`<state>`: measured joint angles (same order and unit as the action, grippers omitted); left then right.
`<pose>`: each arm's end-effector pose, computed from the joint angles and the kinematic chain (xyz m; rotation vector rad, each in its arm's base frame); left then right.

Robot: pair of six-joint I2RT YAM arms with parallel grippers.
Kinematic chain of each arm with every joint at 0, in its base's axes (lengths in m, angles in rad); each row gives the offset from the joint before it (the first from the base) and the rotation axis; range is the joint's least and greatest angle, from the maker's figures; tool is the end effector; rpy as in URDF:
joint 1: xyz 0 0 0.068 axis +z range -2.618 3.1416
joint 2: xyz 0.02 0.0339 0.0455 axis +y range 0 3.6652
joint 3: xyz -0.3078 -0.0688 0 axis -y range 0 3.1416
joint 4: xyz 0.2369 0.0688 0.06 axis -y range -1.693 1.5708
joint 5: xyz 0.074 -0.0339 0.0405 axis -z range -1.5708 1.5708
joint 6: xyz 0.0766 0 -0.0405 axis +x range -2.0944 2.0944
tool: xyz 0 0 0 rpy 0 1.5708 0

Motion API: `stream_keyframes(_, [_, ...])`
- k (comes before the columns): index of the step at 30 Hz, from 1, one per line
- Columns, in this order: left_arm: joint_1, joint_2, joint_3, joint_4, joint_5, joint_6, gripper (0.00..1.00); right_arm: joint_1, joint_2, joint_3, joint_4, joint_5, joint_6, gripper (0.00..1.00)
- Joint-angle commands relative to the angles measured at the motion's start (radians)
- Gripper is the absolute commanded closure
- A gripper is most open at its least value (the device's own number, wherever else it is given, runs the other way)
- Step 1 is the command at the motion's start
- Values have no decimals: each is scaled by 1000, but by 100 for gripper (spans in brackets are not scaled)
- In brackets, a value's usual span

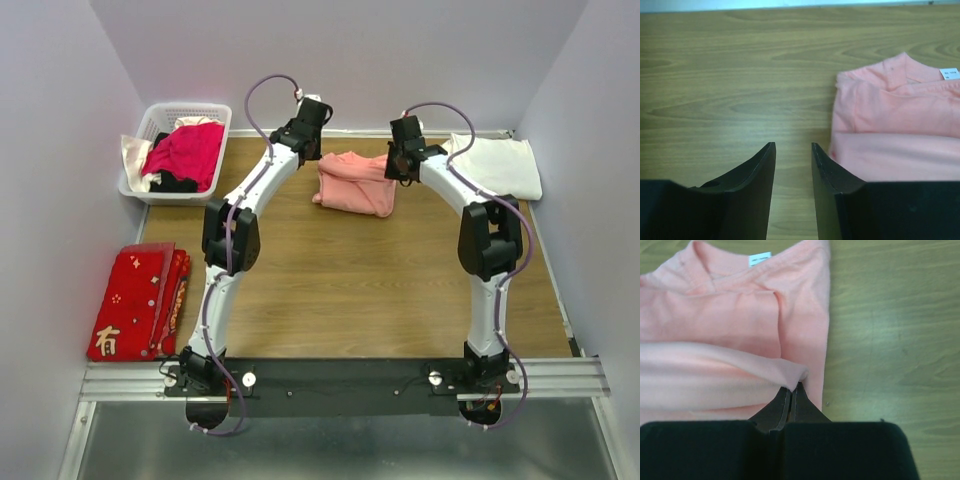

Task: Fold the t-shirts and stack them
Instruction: Fold the tshirt

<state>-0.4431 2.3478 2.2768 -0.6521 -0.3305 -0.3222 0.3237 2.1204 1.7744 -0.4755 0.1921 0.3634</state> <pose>0.5402 -0.2289 0.2791 -0.0329 2.2470 -0.0308 0.5030 0.1533 0.2428 0.1370 2.3710 0.0990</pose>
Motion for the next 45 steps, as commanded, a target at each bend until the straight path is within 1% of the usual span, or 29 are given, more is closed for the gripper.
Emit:
stream_keyframes(1, [24, -70, -41, 124, -61, 20, 56, -34, 122, 114, -11, 81, 57, 99])
stream_keyframes(2, [23, -117, -74, 156, -42, 26, 56, -40, 145, 156, -9, 78, 63, 99])
stream_keyframes(5, [23, -171, -151, 224, 23, 44, 56, -44, 212, 244, -8, 70, 75, 99])
stream_keyframes(9, [18, -173, -169, 194, 60, 54, 55, -48, 259, 295, 32, 76, 94, 99])
stream_keyframes(11, [12, -177, -201, 193, 83, 60, 56, -49, 268, 304, 78, 67, 98, 99])
stream_keyframes(15, [-19, -189, -247, 198, 148, 78, 56, -51, 326, 373, 109, 73, 105, 99])
stream_keyframes(16, [-23, -191, -261, 206, 169, 86, 56, -49, 344, 416, 112, 70, 101, 99])
stream_keyframes(17, [-28, -189, -269, 212, 204, 83, 56, -51, 355, 439, 113, 73, 98, 86])
stream_keyframes(19, [-40, -183, -280, 227, 247, 69, 56, -52, 380, 488, 112, 82, 89, 69])
stream_keyframes(20, [-48, -180, -284, 235, 277, 60, 57, -52, 381, 499, 113, 87, 86, 52])
stream_keyframes(21, [-52, -174, -287, 244, 295, 58, 57, -52, 385, 513, 113, 90, 80, 47])
stream_keyframes(23, [-72, -163, -286, 267, 315, 51, 57, -55, 374, 533, 113, 99, 77, 38])
stream_keyframes(25, [-80, -145, -277, 281, 326, 49, 57, -55, 362, 536, 113, 104, 68, 35])
stream_keyframes(26, [-86, -140, -266, 282, 372, 46, 57, -55, 345, 534, 113, 104, 63, 34])
stream_keyframes(29, [-100, -127, -246, 278, 384, 46, 57, -55, 303, 490, 113, 92, 43, 34])
stream_keyframes(33, [-112, -128, -264, 269, 398, 37, 57, -55, 181, 346, 113, 50, 28, 34])
stream_keyframes(34, [-114, -128, -270, 266, 400, 37, 57, -57, 162, 285, 112, 37, 23, 34])
stream_keyframes(37, [-121, -114, -289, 258, 381, 23, 57, -57, 98, 183, 112, -3, 11, 36])
stream_keyframes(41, [-121, -68, -264, 240, 351, -1, 58, -54, 76, 116, 113, -49, -6, 40])
stream_keyframes(45, [-120, 13, -202, 213, 301, -18, 58, -54, 111, 108, 110, -89, -11, 43])
